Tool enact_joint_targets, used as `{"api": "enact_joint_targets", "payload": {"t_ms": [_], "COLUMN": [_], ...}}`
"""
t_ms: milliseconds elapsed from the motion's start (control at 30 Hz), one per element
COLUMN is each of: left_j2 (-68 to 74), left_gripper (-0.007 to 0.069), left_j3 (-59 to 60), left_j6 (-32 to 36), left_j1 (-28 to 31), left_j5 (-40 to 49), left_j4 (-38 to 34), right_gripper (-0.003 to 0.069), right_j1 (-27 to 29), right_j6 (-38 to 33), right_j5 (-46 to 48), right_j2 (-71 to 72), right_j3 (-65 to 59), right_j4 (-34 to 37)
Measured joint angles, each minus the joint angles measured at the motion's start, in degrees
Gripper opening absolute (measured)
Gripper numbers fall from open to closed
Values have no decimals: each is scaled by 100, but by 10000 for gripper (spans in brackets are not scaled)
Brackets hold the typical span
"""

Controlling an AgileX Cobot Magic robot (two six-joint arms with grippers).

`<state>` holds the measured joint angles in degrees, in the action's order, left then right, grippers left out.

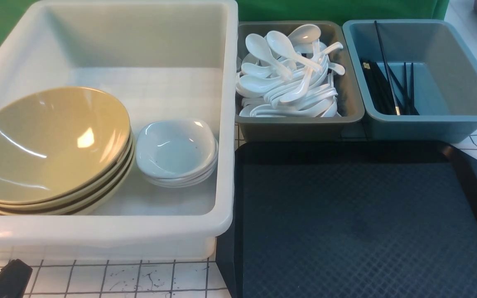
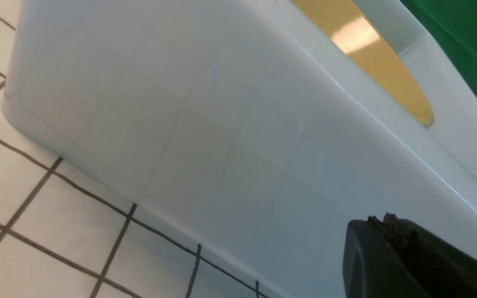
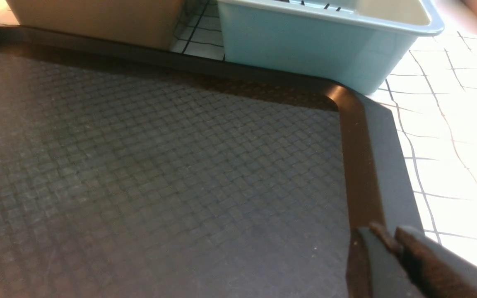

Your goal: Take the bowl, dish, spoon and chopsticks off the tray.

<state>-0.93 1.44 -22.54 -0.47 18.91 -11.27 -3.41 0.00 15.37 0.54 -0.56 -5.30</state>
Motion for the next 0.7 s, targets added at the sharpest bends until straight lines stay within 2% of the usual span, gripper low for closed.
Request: {"api": "enact_joint_targets", "payload": {"t_ms": [700], "left_j2": [0], "left_gripper": [-1], "left_j3": [0], "left_j6": [0], "left_j1": [0], "left_j5": [0], "left_j4": [0], "right_gripper": [110], "right_j1": [0], "right_j6": [0], "right_j5": [0], "right_j2": [0], "right_j3": [0], "right_j4": [0]}}
